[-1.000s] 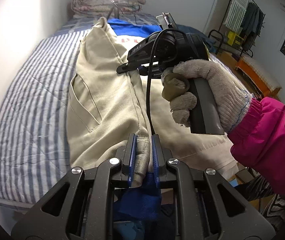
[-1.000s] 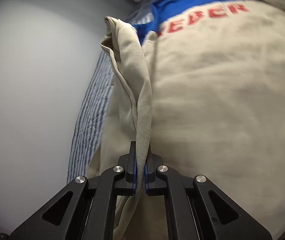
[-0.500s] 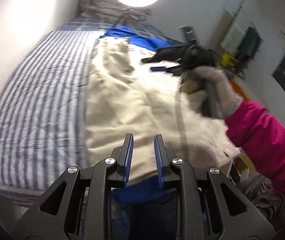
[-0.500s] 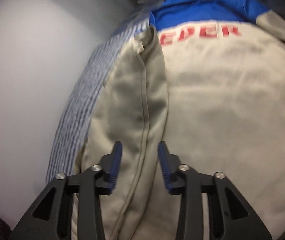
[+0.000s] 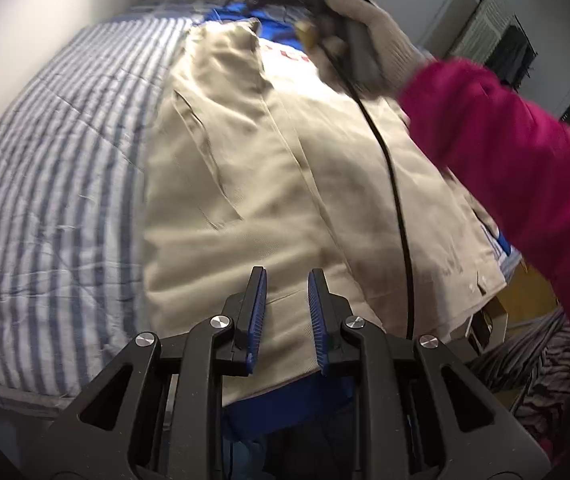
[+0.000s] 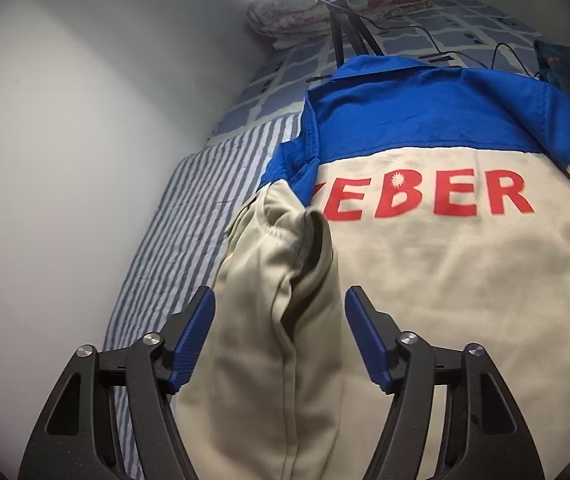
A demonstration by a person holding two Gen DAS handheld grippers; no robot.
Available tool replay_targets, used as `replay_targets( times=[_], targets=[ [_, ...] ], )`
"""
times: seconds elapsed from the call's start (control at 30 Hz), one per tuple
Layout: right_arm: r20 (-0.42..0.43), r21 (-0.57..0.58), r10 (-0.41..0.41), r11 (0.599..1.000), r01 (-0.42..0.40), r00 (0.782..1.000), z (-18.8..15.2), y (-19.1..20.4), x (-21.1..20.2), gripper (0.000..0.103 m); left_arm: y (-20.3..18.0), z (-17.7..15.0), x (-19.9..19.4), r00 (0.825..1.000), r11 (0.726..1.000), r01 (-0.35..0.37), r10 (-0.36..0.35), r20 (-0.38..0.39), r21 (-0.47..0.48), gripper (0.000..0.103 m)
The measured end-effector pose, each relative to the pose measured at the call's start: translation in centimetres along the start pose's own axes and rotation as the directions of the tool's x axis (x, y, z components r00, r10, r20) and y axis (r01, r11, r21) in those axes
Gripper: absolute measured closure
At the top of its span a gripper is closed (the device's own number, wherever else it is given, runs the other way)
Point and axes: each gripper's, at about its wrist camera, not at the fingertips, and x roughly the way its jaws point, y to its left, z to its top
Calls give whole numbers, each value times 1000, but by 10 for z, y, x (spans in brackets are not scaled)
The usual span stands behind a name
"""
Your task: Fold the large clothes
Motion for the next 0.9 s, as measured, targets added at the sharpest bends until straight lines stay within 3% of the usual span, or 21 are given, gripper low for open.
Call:
replay_targets(
  times=[0.13,0.2,0.23,0.27,0.33,0.4,0.5,0.63,0.73,0.83,0.9],
  targets=[
    [-35,9,-11,1000,11,999,7,-2,17,34,0,-1,10,1000,1000,5,-5,-24,5,83],
    [-68,-1,8,1000,-8,998,8,1,21,74,2,-1,12,999,1000,16,-16,-32,-5,83],
    [-75,-30,4,1000,-7,997,8,4,20,88,3,-2,13,999,1000,25,-26,-38,-12,83],
    [-67,-74,-25,997,20,997,8,8,18,90,4,-3,15,999,999,32,-33,-44,-16,83],
    [-59,-172,-133,978,121,989,6,9,21,93,3,-6,18,997,999,44,-45,-59,-19,83],
    [-89,-174,-222,963,205,971,2,-5,38,93,0,-9,23,996,999,47,-47,-75,-4,83],
    [-81,-182,-244,957,227,966,-9,-16,54,91,-9,-12,28,996,999,21,-17,-90,48,83],
    [-65,-193,-263,950,246,963,-9,-9,41,83,-7,-14,26,995,999,46,-43,-94,27,83],
    [-6,-172,-247,955,242,969,-11,-3,12,82,-7,-16,19,994,998,64,-62,-87,23,83],
    [-28,-196,-108,975,101,994,-29,13,-12,82,-7,-17,3,992,993,116,-116,-57,8,83],
    [-63,-242,-45,970,28,997,-48,29,-20,82,-4,-14,-13,993,993,115,-114,-11,10,83]
  ],
)
